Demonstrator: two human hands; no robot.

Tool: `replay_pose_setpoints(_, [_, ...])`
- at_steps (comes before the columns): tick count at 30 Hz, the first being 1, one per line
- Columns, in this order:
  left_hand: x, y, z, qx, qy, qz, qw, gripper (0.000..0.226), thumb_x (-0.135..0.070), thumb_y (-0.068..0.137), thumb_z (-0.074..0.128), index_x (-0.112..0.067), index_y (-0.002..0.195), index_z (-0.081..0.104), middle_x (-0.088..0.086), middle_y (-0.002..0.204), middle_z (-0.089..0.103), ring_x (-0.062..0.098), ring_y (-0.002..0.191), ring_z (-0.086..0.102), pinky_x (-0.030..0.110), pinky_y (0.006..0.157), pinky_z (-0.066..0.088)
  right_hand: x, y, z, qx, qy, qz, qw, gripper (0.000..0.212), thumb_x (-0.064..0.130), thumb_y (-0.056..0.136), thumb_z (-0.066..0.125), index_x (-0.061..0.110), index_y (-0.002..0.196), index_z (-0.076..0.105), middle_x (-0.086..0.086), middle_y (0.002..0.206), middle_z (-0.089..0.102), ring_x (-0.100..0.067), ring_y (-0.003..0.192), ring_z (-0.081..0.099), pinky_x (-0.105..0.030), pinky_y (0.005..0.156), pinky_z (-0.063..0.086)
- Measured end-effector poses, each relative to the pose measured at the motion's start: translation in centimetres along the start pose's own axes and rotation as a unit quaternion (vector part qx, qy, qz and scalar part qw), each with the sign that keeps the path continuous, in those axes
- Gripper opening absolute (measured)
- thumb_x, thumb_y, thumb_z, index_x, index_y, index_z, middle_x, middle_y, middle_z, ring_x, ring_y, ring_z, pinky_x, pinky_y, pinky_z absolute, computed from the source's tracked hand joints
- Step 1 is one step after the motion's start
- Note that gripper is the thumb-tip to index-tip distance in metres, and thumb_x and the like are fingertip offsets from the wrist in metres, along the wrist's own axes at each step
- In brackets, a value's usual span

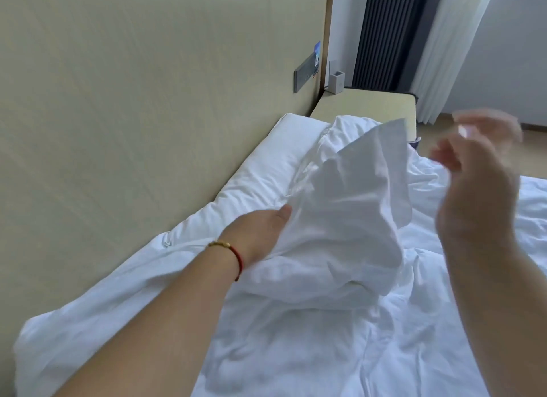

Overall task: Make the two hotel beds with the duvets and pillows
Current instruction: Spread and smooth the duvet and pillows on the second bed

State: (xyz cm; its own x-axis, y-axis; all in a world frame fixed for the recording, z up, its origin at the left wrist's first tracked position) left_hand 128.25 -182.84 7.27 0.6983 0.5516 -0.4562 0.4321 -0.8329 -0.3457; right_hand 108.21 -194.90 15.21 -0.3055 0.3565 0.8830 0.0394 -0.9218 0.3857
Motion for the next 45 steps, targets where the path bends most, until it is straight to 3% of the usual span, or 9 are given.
replay_pose_setpoints(6, [0.9, -1.6, 2.5, 0.05, -0.136, -0.065, 0.987, 0.052, -0.04, 0.105, 0.025, -0.008, 0.141, 0.045, 0.013, 0.143, 0.049, 0.027, 0.132, 0.045, 0.033, 0.111, 0.031, -12.7, 0.9, 11.5, 0.214, -0.27, 0.349, 0.871, 0.064, 0.064, 0.085, 0.046, 0.016, 0.127, 0.042, -0.005, 0.086, 0.054, -0.026, 0.069, 0.058, -0.037, 0.068, 0.054])
replay_pose_setpoints(11, [6.5, -0.1, 0.1, -0.086, -0.008, -0.175, 0.981, 0.048, -0.047, 0.092, 0.054, -0.006, 0.116, 0.054, 0.009, 0.106, 0.063, 0.027, 0.1, 0.061, 0.03, 0.079, 0.045, -21.0, -1.9, 9.0, 0.221, -0.498, 0.382, 0.746, 0.11, 0.065, 0.078, 0.057, 0.002, 0.149, 0.002, -0.015, 0.146, 0.038, -0.033, 0.133, 0.039, -0.036, 0.106, 0.032])
replay_pose_setpoints(16, [8.7, 0.4, 1.6, -0.018, 0.029, -0.193, 0.981, 0.055, -0.066, 0.085, 0.053, -0.014, 0.068, 0.047, 0.0, 0.063, 0.053, 0.019, 0.061, 0.053, 0.028, 0.065, 0.043, -21.7, -2.1, 9.2, 0.208, -0.477, 0.338, 0.784, 0.054, 0.04, 0.089, 0.056, 0.003, 0.128, 0.051, -0.013, 0.11, 0.062, -0.032, 0.112, 0.058, -0.037, 0.094, 0.045])
replay_pose_setpoints(21, [9.5, -2.2, -4.1, -0.276, -0.016, -0.132, 0.952, 0.045, -0.049, 0.092, 0.056, -0.007, 0.078, 0.064, 0.014, 0.077, 0.063, 0.035, 0.085, 0.06, 0.032, 0.066, 0.037, -17.9, 0.4, 13.6, 0.104, -0.258, 0.281, 0.918, 0.025, 0.036, 0.084, 0.061, 0.017, 0.071, 0.051, -0.011, 0.08, 0.058, -0.034, 0.083, 0.065, -0.05, 0.084, 0.054])
replay_pose_setpoints(27, [12.6, -2.7, -11.4, -0.427, 0.048, -0.204, 0.88, 0.043, -0.038, 0.097, 0.05, 0.001, 0.096, 0.067, 0.027, 0.101, 0.065, 0.043, 0.094, 0.06, 0.035, 0.068, 0.036, -11.5, 2.0, 24.3, 0.203, -0.268, 0.154, 0.929, 0.023, 0.035, 0.092, 0.052, 0.017, 0.081, 0.06, -0.005, 0.082, 0.065, -0.026, 0.088, 0.062, -0.038, 0.092, 0.047])
replay_pose_setpoints(30, [12.9, -2.4, -9.3, -0.392, 0.068, -0.215, 0.892, 0.031, -0.027, 0.1, 0.047, -0.002, 0.112, 0.061, 0.022, 0.118, 0.06, 0.04, 0.106, 0.057, 0.038, 0.073, 0.038, -14.2, 0.0, 25.0, 0.389, -0.374, 0.141, 0.83, 0.024, 0.019, 0.094, 0.051, 0.009, 0.114, 0.06, -0.014, 0.113, 0.061, -0.031, 0.11, 0.056, -0.036, 0.092, 0.048])
replay_pose_setpoints(34, [12.0, -4.2, -5.3, -0.414, 0.076, -0.09, 0.903, 0.041, -0.033, 0.098, 0.044, -0.004, 0.126, 0.052, 0.019, 0.125, 0.054, 0.04, 0.106, 0.056, 0.044, 0.083, 0.046, -15.6, 0.7, 20.0, 0.311, -0.558, 0.035, 0.769, 0.025, 0.025, 0.089, 0.054, 0.008, 0.106, 0.057, -0.01, 0.103, 0.062, -0.029, 0.099, 0.057, -0.028, 0.068, 0.039])
replay_pose_setpoints(41, [14.0, -6.3, -1.2, -0.369, 0.202, 0.083, 0.903, 0.061, -0.049, 0.1, 0.025, -0.003, 0.12, 0.061, 0.014, 0.109, 0.066, 0.034, 0.1, 0.062, 0.044, 0.09, 0.044, -14.6, 1.6, 11.4, 0.446, -0.663, 0.267, 0.539, 0.051, 0.056, 0.077, 0.069, 0.008, 0.069, 0.055, -0.008, 0.061, 0.055, -0.022, 0.055, 0.052, -0.028, 0.061, 0.041])
replay_pose_setpoints(45, [12.5, -7.3, -2.9, -0.483, 0.202, 0.132, 0.841, 0.052, -0.039, 0.099, 0.034, -0.002, 0.131, 0.05, 0.017, 0.124, 0.06, 0.031, 0.114, 0.051, 0.049, 0.104, 0.038, -11.9, 6.1, 13.9, 0.274, -0.585, 0.093, 0.758, 0.02, 0.026, 0.085, 0.062, 0.006, 0.083, 0.059, -0.009, 0.073, 0.057, -0.028, 0.074, 0.058, -0.033, 0.067, 0.047])
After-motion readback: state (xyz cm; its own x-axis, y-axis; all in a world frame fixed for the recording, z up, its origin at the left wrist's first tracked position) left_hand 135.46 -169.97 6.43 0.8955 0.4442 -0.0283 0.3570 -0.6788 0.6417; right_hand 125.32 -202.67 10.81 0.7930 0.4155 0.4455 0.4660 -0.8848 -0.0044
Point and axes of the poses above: each hand's wrist, its own y-axis towards the middle knuckle, its own z-axis out of the palm, x = y × z, the point moved 2 cm from there along y, towards the middle knuckle
